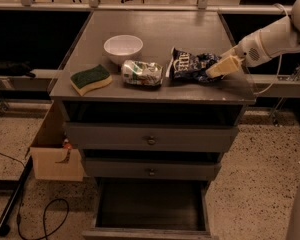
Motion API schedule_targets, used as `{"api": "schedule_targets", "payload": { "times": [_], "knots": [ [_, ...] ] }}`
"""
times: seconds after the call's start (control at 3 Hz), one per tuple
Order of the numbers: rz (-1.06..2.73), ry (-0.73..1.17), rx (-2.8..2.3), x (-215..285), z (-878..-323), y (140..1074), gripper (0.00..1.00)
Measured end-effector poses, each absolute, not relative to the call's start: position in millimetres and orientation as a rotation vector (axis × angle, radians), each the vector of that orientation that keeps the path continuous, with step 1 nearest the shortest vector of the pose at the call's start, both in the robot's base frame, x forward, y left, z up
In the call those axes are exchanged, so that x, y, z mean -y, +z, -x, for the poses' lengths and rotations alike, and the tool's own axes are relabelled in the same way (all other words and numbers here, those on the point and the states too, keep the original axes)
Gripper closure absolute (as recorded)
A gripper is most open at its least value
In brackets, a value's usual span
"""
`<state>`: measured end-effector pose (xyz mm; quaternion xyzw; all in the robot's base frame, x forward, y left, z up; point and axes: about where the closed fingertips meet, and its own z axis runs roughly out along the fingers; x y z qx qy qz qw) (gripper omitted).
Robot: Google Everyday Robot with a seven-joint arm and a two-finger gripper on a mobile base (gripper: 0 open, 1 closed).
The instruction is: Place blue chip bag into bottom drawer
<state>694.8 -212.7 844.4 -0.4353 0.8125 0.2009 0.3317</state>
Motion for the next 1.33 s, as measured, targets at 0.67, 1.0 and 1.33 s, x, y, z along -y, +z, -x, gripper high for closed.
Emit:
{"api": "schedule_targets", "payload": {
  "times": [0.67,1.0,1.33],
  "knots": [
    [1.138,0.525,-2.124,213,-695,844,1.00],
    [1.140,0.502,-2.152,217,-685,848,1.00],
    [1.140,0.462,-2.168,222,-668,866,1.00]
  ]
}}
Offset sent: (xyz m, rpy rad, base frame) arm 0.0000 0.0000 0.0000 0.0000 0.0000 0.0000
